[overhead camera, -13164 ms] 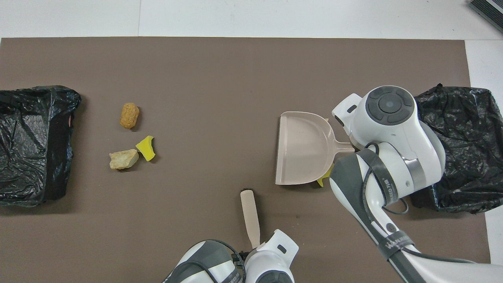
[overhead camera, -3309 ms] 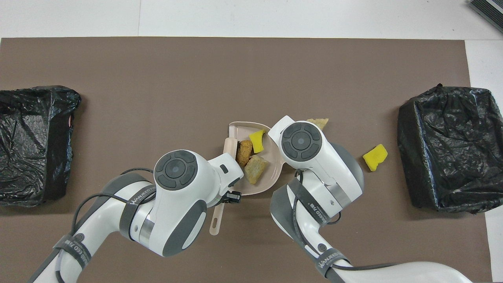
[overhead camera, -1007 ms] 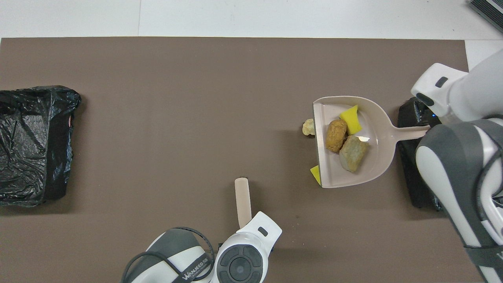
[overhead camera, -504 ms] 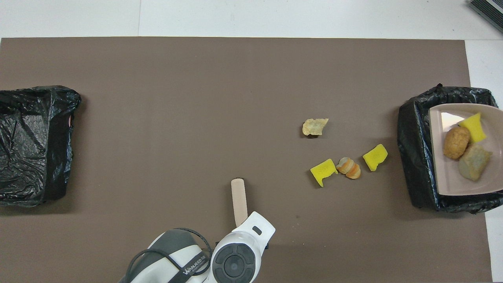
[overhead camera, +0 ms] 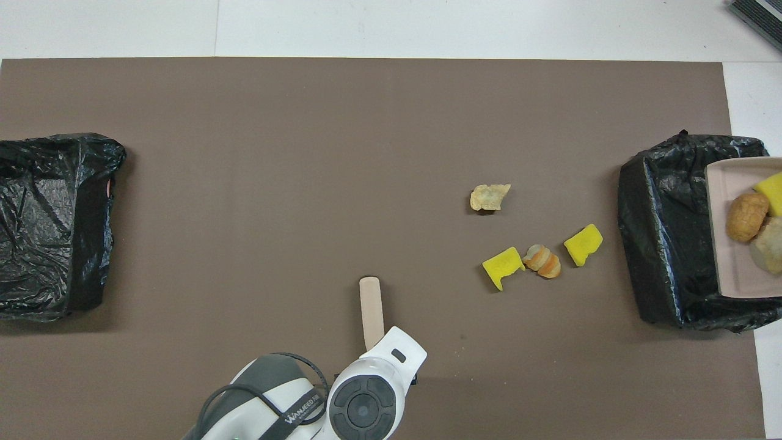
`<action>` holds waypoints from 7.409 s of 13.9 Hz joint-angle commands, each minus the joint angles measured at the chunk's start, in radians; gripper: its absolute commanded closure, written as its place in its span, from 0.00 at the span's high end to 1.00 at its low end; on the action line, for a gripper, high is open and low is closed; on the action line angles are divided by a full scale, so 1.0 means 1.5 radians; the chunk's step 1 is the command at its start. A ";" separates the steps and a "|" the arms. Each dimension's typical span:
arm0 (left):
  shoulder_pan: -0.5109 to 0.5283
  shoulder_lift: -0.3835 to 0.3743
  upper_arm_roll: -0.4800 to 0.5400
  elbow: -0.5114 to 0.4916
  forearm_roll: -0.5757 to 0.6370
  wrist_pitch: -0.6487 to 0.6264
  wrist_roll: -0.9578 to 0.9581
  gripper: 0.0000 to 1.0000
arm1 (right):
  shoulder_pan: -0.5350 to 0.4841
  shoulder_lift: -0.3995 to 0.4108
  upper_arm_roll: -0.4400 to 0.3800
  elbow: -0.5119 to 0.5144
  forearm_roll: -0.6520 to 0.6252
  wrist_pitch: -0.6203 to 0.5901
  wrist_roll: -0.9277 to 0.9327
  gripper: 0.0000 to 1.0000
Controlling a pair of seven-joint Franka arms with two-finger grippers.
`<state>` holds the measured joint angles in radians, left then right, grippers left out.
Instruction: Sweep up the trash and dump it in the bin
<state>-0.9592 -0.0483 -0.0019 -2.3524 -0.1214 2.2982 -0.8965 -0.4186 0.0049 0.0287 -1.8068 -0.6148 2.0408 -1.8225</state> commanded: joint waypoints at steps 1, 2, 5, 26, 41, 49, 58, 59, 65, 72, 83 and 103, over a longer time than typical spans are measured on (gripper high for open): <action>0.000 -0.003 0.006 -0.010 0.004 0.011 0.005 0.86 | 0.035 -0.043 0.005 -0.052 -0.086 -0.007 0.060 0.00; 0.007 -0.001 0.006 -0.006 0.004 0.009 0.001 1.00 | 0.048 -0.049 0.004 -0.063 -0.110 -0.006 0.085 0.00; 0.067 0.005 0.007 0.023 0.006 0.006 0.002 1.00 | 0.060 -0.053 0.005 -0.071 -0.157 0.003 0.123 0.00; 0.567 -0.092 0.015 0.081 0.050 -0.218 0.515 1.00 | 0.130 -0.111 0.006 -0.109 -0.395 -0.010 0.236 0.00; 0.670 -0.029 0.013 0.408 0.053 -0.421 0.669 1.00 | 0.173 -0.130 0.006 -0.157 -0.504 -0.049 0.293 0.00; 0.666 -0.032 -0.032 0.490 0.061 -0.492 0.661 1.00 | 0.154 -0.130 -0.006 -0.146 -0.297 -0.048 0.263 0.00; 0.678 -0.078 -0.031 0.384 0.057 -0.484 0.656 1.00 | 0.177 -0.119 0.006 -0.145 -0.022 -0.077 0.445 0.00; 0.678 -0.082 -0.030 0.379 0.057 -0.479 0.655 1.00 | 0.193 -0.112 0.012 -0.145 -0.010 -0.099 0.490 0.00; 0.667 -0.081 -0.030 0.373 0.057 -0.462 0.656 1.00 | 0.302 -0.035 0.015 -0.123 0.185 -0.177 0.816 0.00; 0.666 -0.092 -0.032 0.359 0.057 -0.470 0.659 1.00 | 0.434 0.074 0.016 0.013 0.373 -0.212 1.145 0.00; 0.662 -0.093 -0.032 0.346 0.056 -0.465 0.659 1.00 | 0.625 0.251 0.016 0.124 0.404 -0.077 1.550 0.00; 0.671 -0.080 -0.031 0.392 0.057 -0.459 0.653 1.00 | 0.624 0.156 0.017 0.068 0.481 -0.152 1.590 1.00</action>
<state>0.0462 -0.1597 -0.0482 -1.7531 -0.0472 1.5978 0.0923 0.5173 0.3377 0.0505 -1.5795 0.0809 1.7996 0.5514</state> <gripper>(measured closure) 0.000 0.000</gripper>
